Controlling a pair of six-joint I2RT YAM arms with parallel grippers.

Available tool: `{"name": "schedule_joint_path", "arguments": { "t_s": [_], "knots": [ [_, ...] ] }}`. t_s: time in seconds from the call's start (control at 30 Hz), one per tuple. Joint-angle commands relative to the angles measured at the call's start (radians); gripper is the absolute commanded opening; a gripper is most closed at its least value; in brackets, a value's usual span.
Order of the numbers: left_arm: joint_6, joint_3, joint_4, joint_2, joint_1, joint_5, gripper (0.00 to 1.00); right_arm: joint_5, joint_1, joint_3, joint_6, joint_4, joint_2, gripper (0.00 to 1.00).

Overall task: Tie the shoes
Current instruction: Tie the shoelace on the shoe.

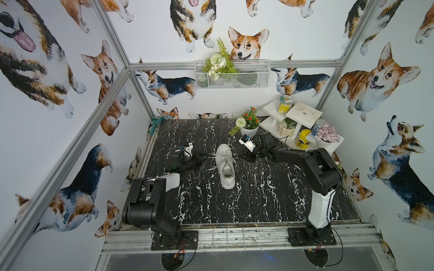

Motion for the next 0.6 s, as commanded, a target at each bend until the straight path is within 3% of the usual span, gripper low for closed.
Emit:
{"name": "schedule_joint_path", "arguments": {
  "t_s": [0.0, 0.27, 0.57],
  "knots": [
    [0.025, -0.007, -0.001, 0.001, 0.003, 0.000, 0.00, -0.060, 0.007, 0.023, 0.171, -0.068, -0.001, 0.45],
    [0.026, -0.015, -0.001, -0.002, 0.007, -0.001, 0.00, -0.097, 0.006, 0.106, 0.514, -0.148, 0.082, 0.43],
    [0.035, -0.018, -0.011, -0.013, 0.007, -0.002, 0.00, -0.175, 0.013, 0.153, 0.567, -0.153, 0.139, 0.43]
  ]
}}
